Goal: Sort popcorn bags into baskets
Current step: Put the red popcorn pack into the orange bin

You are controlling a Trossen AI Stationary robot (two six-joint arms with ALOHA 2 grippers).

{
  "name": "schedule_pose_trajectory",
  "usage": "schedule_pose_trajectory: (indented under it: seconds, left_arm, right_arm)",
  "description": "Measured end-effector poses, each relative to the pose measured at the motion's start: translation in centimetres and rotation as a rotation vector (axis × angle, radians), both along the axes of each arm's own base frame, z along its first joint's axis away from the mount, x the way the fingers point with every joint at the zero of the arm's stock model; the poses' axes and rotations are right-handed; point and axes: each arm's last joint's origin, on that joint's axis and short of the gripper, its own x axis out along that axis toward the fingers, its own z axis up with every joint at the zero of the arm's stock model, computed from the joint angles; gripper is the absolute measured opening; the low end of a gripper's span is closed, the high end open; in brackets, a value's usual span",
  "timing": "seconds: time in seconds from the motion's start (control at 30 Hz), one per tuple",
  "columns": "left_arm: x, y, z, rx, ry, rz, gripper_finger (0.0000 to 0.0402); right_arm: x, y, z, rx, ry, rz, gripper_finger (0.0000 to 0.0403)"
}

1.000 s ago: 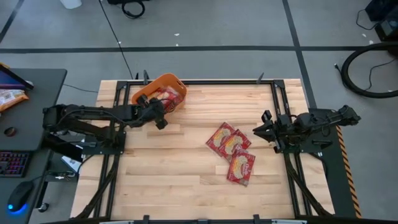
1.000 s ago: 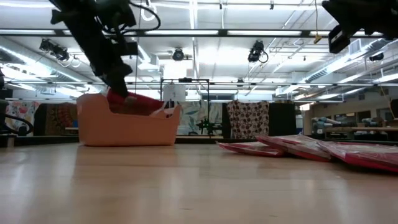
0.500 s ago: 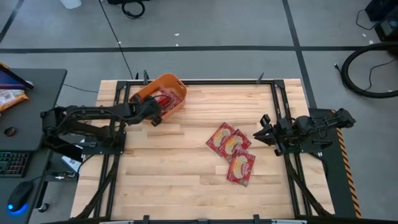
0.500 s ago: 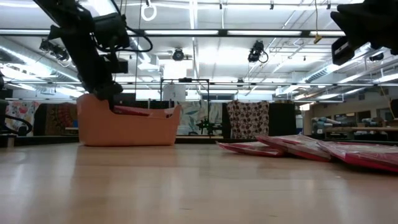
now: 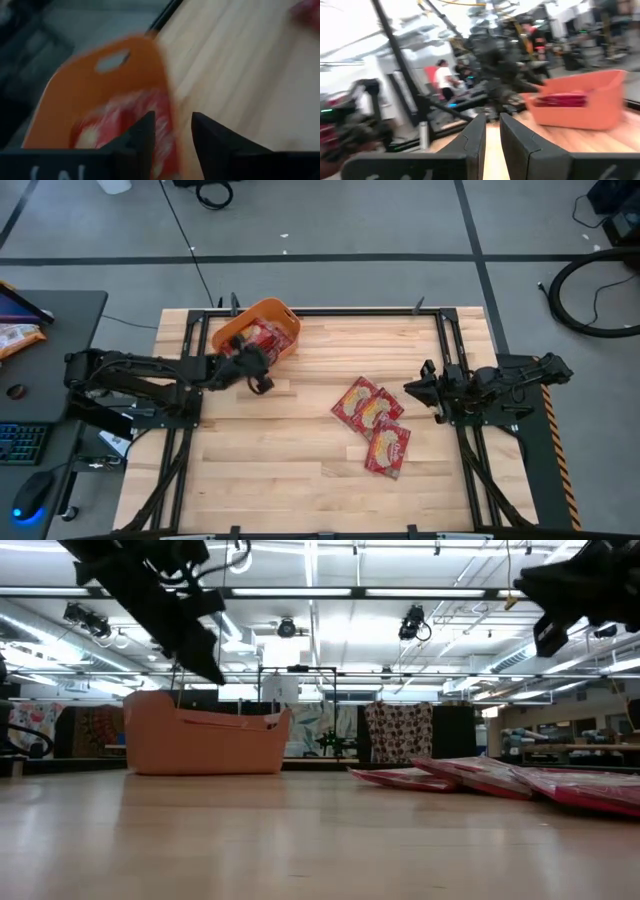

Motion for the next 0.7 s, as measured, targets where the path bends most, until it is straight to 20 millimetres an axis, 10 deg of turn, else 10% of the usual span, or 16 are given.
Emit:
schedule_pose_trajectory:
  seconds: [0.7]
  left_arm:
    - [-1.4,-4.8,-1.2,-0.056,-0.521,-0.841,0.0130]
  right_arm:
    - [4.9,0.6,0.4,0.072,0.366,-0.103,0.0061]
